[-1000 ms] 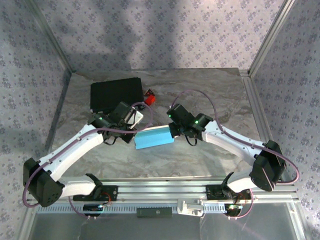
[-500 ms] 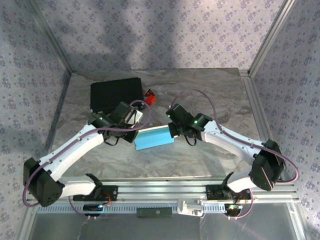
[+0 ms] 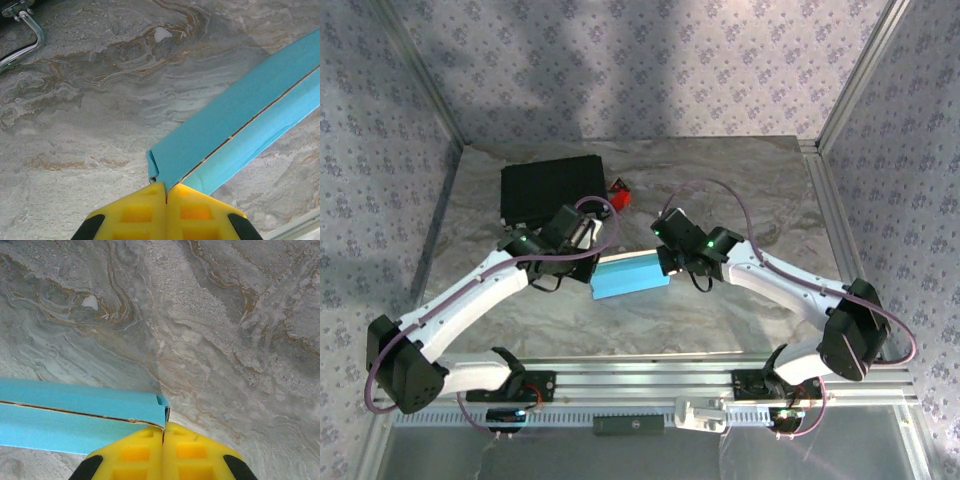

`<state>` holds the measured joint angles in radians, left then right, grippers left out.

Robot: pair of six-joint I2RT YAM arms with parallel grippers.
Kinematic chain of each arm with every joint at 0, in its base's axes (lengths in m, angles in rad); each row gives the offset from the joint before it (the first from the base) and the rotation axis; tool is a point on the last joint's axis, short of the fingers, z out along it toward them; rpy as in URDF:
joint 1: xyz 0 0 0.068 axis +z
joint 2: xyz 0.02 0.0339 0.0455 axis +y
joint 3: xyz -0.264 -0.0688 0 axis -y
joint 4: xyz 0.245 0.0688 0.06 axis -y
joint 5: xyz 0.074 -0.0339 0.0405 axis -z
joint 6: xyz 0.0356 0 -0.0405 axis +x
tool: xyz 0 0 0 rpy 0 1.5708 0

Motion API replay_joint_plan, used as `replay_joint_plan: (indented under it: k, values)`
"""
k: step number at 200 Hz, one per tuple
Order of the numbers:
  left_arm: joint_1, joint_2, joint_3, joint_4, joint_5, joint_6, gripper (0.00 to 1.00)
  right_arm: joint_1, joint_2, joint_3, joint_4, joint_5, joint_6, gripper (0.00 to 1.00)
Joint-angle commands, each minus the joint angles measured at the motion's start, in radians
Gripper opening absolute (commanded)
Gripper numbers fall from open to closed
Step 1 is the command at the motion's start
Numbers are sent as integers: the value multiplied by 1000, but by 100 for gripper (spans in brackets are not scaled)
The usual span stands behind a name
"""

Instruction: Fold the paper box

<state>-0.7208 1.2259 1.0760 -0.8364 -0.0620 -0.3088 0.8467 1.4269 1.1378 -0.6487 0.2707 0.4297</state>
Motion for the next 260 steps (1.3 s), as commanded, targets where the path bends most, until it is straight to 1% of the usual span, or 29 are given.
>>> replay_joint_plan:
  k: [1, 76, 82, 117, 181, 260]
  values:
    - [-19, -17, -9, 71, 9, -57, 3, 15, 19, 23, -34, -8, 15, 0]
    - [-48, -69, -73, 152, -57, -153, 0, 27, 19, 22, -35, 2, 23, 0]
    - [-50, -74, -82, 190, -60, -161, 0, 29, 18, 22, -34, 5, 23, 0]
    - [-53, -97, -133, 251, -73, -207, 0, 31, 19, 14, -29, 9, 26, 0]
    - [-65, -140, -214, 347, -97, -214, 0, 35, 15, 10, -29, 13, 28, 0]
    - [-98, -209, -325, 436, -142, -170, 0, 49, 3, -8, -10, 33, 23, 0]
